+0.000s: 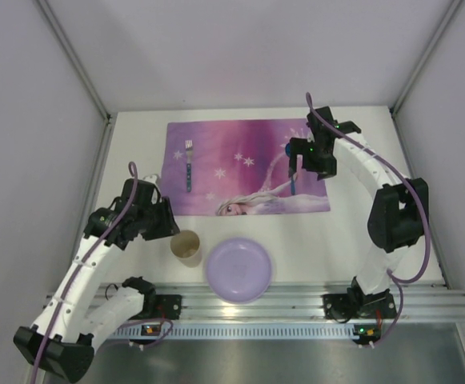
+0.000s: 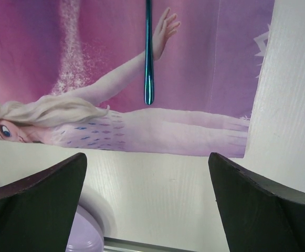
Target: Set the dinner table for one person
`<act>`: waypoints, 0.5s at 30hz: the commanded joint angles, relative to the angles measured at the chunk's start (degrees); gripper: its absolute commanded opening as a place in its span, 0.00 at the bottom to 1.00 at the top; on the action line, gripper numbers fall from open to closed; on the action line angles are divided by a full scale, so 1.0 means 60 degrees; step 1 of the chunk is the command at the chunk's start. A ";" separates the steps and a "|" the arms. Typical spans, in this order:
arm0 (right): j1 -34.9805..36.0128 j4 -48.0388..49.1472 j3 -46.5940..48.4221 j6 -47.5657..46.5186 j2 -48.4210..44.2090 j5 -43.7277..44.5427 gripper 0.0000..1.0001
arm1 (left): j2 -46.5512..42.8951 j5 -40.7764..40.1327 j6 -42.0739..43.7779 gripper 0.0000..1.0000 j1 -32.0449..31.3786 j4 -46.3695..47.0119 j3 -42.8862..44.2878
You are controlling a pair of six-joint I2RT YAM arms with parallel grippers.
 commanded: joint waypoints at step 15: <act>0.0021 0.0351 -0.1241 0.0093 -0.0958 0.0007 1.00 | -0.0212 -0.0215 -0.0858 0.38 -0.0063 -0.0319 -0.1450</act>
